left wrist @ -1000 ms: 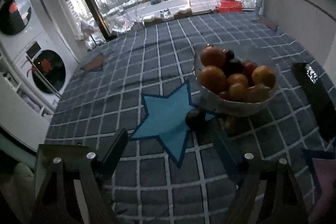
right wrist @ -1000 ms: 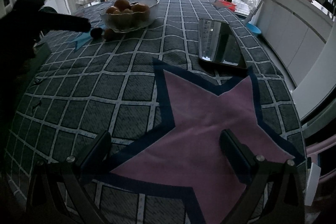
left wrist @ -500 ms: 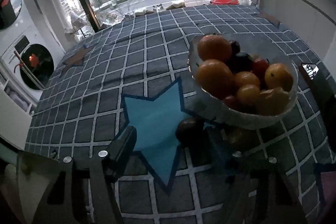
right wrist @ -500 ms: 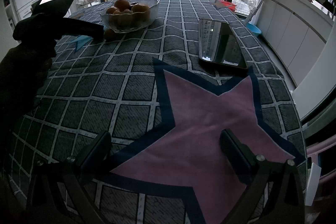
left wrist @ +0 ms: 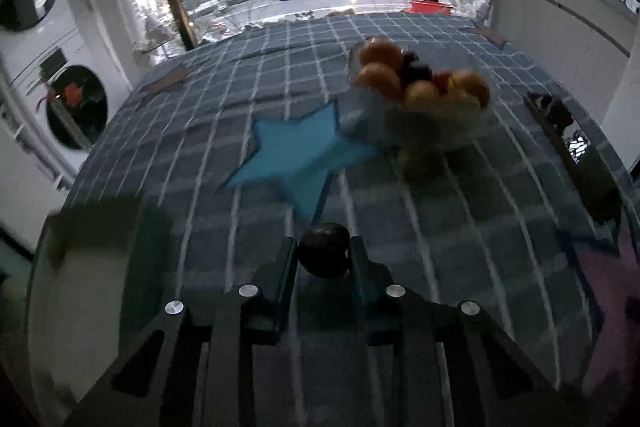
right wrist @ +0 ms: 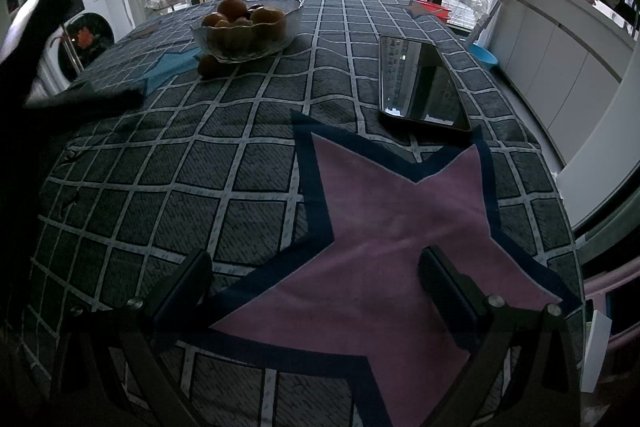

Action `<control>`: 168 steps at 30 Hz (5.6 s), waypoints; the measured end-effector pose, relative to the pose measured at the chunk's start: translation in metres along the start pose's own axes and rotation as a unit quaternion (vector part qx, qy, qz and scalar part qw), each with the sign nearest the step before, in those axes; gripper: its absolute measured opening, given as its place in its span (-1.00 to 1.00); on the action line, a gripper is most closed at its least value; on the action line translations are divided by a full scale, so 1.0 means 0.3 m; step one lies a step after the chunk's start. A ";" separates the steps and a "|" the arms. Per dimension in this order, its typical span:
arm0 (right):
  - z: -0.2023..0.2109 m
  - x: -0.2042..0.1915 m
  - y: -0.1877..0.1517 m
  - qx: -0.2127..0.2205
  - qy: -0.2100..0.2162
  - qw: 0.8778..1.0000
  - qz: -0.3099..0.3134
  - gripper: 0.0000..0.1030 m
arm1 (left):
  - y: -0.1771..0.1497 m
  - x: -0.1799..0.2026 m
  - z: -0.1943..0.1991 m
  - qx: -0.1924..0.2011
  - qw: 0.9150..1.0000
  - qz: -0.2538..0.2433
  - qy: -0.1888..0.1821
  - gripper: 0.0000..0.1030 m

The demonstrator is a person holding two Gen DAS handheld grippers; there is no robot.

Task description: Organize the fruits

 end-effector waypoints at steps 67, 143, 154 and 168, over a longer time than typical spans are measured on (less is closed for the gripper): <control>-0.007 -0.134 0.134 -0.004 0.121 0.989 -0.082 -0.57 | -0.316 -0.099 0.149 0.032 0.996 0.083 -0.023 -0.46; 0.185 -0.434 0.159 0.008 0.198 0.980 0.023 -0.56 | -0.319 -0.598 0.400 0.060 0.984 0.166 0.017 -0.46; 0.209 -0.723 0.224 0.000 0.241 0.967 0.090 -0.56 | -0.370 -0.701 0.337 0.035 0.982 0.182 0.047 -0.46; 0.148 -0.919 0.239 -0.042 0.253 0.958 0.130 -0.56 | -0.382 -0.734 0.273 0.014 0.981 0.178 0.078 -0.46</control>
Point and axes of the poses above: each gripper's, at about its wrist camera, not at the fingertips, and z roughly against the way its jaws point, x to its right, y to its top, the point moved 4 cm from there along -z, roughly the way its jaws point, and after that the axes turned 3 degrees about -x, right-handed, at the moved point
